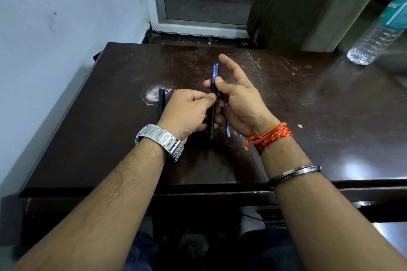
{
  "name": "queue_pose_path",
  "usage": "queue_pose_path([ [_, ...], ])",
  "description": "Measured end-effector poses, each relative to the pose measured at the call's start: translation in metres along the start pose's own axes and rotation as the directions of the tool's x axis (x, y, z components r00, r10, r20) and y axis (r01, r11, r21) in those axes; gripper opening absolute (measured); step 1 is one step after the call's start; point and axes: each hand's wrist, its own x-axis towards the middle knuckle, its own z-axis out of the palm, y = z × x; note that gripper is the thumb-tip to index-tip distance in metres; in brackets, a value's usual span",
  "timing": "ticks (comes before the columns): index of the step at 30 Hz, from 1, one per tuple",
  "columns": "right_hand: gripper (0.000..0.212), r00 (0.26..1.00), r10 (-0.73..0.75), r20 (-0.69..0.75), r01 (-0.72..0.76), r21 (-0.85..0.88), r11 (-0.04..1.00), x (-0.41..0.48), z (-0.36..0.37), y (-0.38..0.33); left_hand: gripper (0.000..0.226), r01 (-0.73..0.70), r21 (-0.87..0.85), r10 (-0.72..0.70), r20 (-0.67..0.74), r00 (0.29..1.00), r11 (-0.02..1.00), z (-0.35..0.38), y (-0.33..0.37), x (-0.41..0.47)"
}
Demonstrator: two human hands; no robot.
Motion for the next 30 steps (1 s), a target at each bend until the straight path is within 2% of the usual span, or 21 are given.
queue_pose_path([
  [8,0.04,0.998,0.036,0.056,-0.036,0.011,0.999,-0.003,0.0,-0.001,0.027,0.079,-0.146,-0.066,0.096,0.993,0.986,0.005,0.007,-0.008],
  [13,0.04,0.999,0.016,0.031,-0.017,0.016,1.0,-0.002,0.002,0.002,0.032,0.131,-0.235,-0.119,0.066,0.991,0.963,0.005,0.007,-0.006],
  [17,0.037,1.0,-0.002,0.019,0.002,0.018,1.0,-0.001,0.003,0.005,0.028,0.102,-0.174,-0.092,0.061,0.994,0.98,0.003,0.007,-0.003],
  [22,0.038,0.999,-0.036,0.003,0.036,-0.027,0.999,0.002,0.002,0.006,0.01,0.006,0.024,-0.006,0.014,1.0,1.0,0.001,0.001,-0.001],
  [30,0.038,0.999,-0.047,0.007,0.047,-0.045,0.998,0.002,0.001,0.005,0.012,0.012,0.046,-0.01,-0.053,0.999,0.999,-0.007,0.001,0.004],
])
